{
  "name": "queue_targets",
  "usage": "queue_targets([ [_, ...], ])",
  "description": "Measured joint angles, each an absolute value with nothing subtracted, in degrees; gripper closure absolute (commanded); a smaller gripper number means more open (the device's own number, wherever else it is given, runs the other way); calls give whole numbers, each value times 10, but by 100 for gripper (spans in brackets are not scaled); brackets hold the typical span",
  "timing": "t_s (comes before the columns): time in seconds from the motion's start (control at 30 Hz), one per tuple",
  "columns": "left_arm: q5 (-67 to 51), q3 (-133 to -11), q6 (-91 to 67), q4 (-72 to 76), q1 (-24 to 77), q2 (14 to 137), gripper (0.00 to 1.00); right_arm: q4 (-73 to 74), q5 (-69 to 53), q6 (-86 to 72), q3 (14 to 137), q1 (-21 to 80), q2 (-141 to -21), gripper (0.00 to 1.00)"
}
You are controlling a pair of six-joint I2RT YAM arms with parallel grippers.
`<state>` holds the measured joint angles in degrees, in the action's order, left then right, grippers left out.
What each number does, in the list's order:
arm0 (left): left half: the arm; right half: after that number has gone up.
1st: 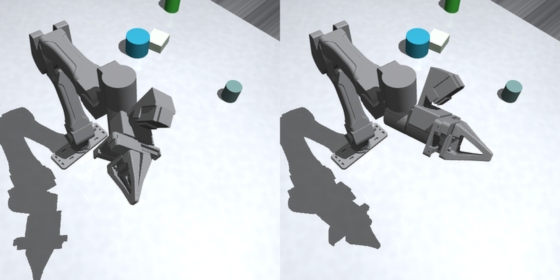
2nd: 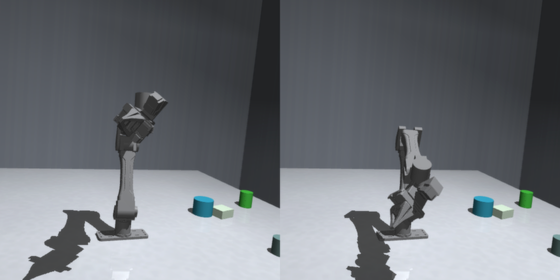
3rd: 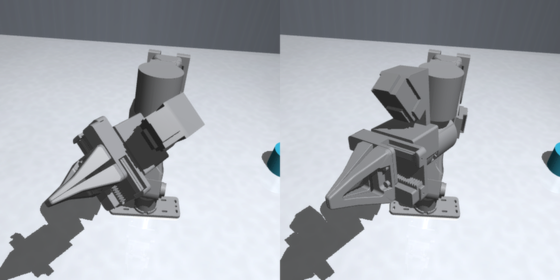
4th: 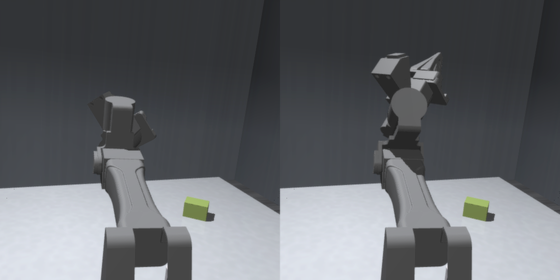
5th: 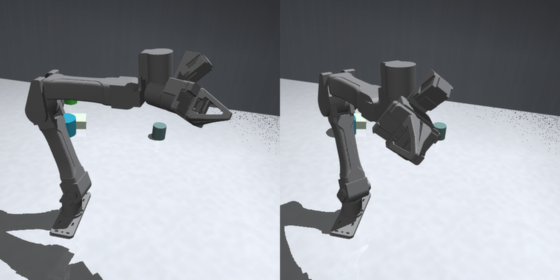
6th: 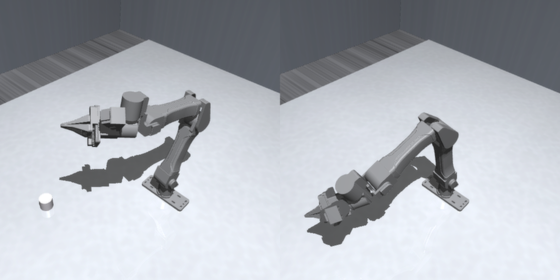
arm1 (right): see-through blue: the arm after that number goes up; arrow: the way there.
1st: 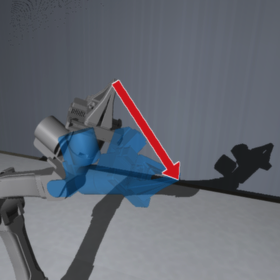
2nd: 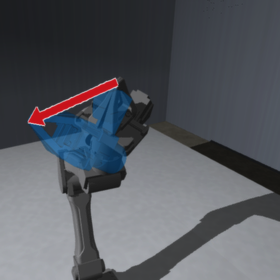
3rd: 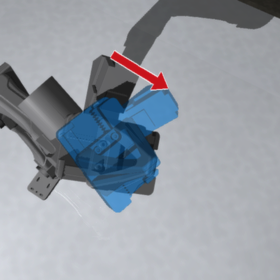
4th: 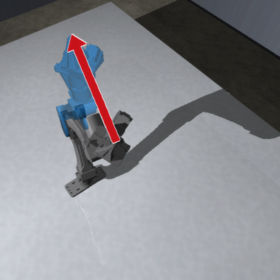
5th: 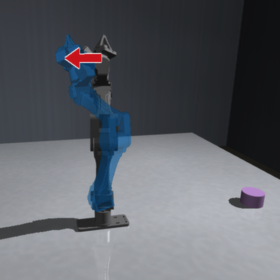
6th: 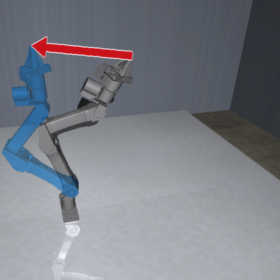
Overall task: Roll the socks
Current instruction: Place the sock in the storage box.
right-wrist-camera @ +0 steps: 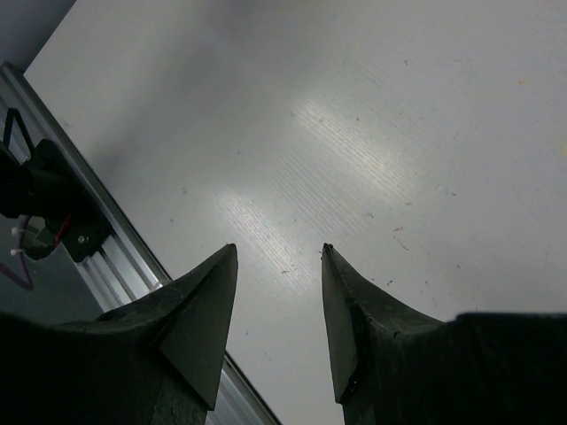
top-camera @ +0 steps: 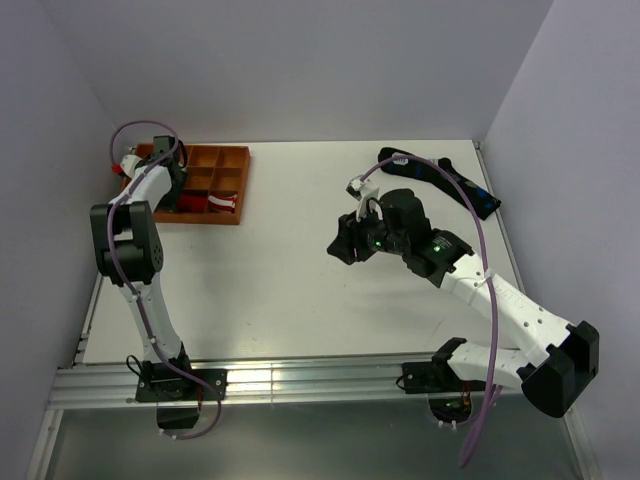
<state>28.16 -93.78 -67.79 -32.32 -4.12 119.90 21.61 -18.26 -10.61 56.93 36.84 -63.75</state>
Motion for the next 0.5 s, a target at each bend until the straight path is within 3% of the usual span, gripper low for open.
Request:
queue_targets([
  [0.37,267,-928,-668,-324,-48,1152,33,214,-189,-106,569,368,-633,50],
  [0.5,267,-926,-668,-323,-58,1135,39,214,-189,-106,569,368,-633,50],
])
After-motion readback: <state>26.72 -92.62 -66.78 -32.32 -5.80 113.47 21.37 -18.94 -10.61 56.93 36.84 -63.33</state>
